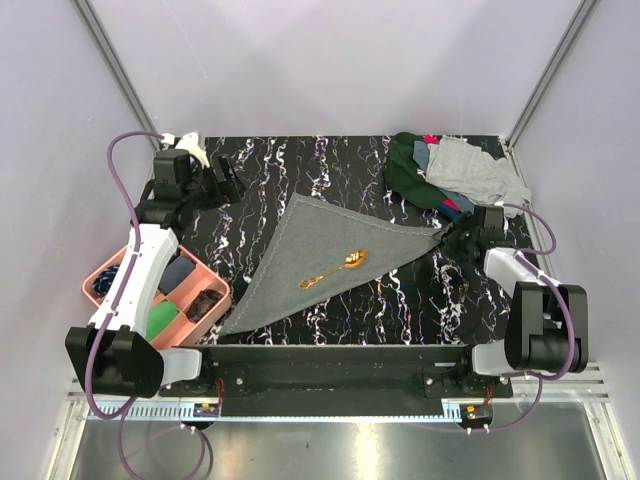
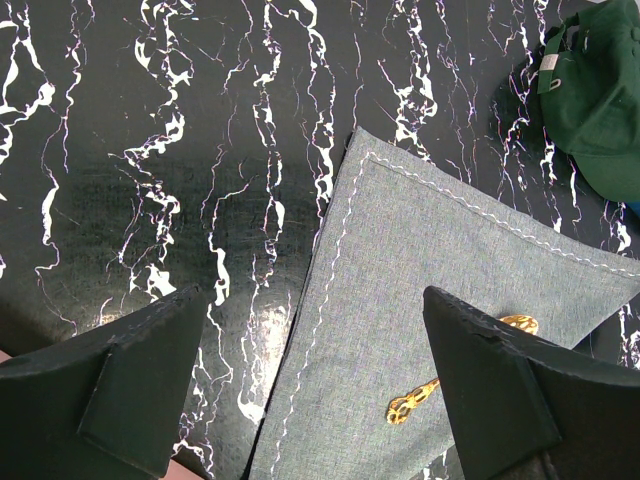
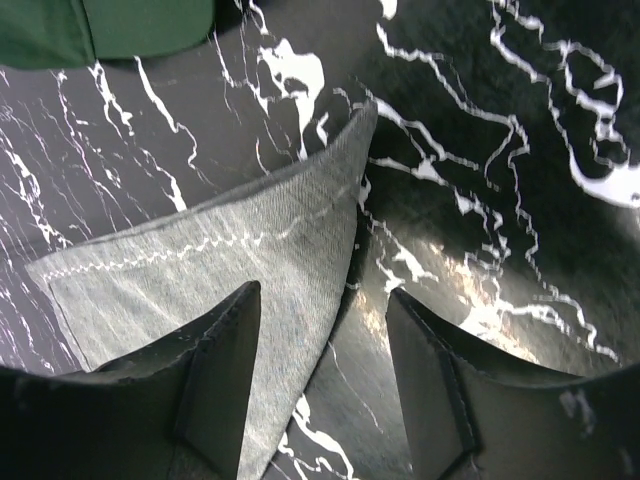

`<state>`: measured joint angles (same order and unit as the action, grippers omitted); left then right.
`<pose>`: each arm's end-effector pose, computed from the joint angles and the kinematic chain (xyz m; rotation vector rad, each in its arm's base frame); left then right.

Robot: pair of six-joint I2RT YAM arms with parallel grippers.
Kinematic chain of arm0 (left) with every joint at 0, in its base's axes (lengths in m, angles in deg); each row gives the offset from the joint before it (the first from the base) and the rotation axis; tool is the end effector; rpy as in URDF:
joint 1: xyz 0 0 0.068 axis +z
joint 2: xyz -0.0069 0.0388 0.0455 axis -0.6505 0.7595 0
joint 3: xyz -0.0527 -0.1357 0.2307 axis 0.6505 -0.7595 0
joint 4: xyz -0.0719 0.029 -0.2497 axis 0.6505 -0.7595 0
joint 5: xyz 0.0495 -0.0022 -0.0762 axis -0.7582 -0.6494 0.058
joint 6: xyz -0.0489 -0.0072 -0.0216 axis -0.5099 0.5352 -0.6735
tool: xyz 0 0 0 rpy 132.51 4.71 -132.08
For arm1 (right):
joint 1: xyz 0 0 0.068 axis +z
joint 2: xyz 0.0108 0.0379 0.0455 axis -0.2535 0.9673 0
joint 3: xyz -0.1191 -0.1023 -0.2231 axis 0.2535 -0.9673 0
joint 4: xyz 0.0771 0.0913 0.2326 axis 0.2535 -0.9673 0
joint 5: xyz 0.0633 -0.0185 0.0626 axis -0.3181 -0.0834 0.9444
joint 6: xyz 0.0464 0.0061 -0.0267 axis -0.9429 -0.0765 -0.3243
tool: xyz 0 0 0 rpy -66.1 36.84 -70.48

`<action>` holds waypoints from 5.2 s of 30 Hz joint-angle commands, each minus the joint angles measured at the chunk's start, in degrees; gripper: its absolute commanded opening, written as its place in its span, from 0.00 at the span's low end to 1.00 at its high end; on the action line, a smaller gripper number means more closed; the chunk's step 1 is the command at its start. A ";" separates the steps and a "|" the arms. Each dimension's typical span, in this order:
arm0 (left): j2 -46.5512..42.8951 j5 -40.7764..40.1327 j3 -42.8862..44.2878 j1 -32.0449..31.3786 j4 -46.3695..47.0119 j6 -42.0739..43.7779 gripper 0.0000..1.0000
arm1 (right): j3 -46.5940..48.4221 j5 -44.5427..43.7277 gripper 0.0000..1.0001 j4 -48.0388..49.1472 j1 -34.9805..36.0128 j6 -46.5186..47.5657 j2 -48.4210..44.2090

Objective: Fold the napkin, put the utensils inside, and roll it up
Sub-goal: Fold the napkin

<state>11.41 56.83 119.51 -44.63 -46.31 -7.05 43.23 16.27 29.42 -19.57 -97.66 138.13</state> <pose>0.2803 -0.0254 0.3516 -0.1621 2.1329 -0.3977 0.2746 -0.0193 0.1776 0.9435 2.2298 0.4578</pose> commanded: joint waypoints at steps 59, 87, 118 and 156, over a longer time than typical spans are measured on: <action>-0.97 0.85 2.13 -0.16 2.06 0.27 0.93 | 5.03 -0.44 0.08 11.26 -4.43 5.56 16.85; -0.79 2.34 1.96 -0.08 2.24 -0.26 0.93 | 6.00 7.83 0.00 14.42 4.07 8.81 3.14; -1.58 3.49 1.78 -0.16 2.50 -0.96 0.93 | 10.74 6.95 0.00 17.15 39.07 0.02 8.14; -2.11 3.58 1.78 -0.16 2.68 -1.14 0.94 | 16.72 9.66 0.18 17.32 50.24 0.19 20.10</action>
<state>11.41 59.22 119.51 -44.63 -45.93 -8.05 58.01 24.07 45.13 29.96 -98.36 158.37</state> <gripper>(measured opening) 0.934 0.109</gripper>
